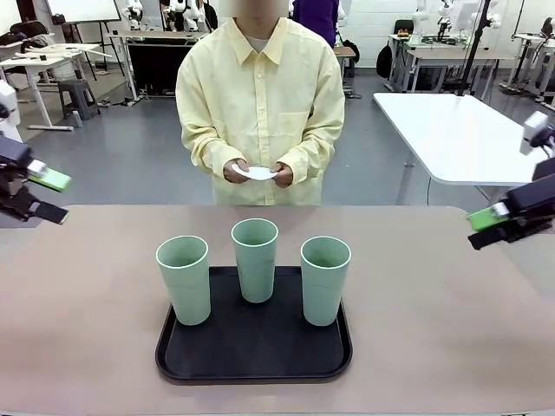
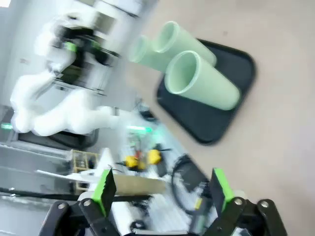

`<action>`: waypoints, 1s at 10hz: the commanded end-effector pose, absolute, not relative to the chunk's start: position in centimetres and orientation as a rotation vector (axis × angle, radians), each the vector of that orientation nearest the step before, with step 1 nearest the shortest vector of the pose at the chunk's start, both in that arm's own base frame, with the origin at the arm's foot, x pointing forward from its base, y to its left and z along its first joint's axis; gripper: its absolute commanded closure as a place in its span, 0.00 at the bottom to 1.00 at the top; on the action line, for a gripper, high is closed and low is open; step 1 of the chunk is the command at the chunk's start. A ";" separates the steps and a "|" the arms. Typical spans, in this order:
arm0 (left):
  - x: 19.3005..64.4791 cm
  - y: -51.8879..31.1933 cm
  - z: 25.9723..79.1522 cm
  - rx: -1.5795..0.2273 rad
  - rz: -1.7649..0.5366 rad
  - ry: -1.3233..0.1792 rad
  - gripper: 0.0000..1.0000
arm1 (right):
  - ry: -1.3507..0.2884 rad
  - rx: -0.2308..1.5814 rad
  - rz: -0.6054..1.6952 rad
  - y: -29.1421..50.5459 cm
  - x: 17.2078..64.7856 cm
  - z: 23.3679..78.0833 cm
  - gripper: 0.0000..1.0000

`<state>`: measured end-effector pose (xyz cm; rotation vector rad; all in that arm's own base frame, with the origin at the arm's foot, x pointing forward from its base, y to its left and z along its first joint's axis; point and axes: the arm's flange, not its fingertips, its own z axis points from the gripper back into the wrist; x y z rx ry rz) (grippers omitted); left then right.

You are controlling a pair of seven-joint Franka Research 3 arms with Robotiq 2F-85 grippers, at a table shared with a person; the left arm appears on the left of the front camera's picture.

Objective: Place coasters on the table and set cups on them.
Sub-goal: Pick up one Reusable plastic cup and place it on a coaster set by the human.

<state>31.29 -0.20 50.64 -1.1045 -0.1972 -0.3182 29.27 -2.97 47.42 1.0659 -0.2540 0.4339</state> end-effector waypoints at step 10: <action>31.6 6.6 48.1 -1.141 -0.012 -0.067 0.00 | -0.209 1.187 0.155 -11.9 25.0 46.7 0.00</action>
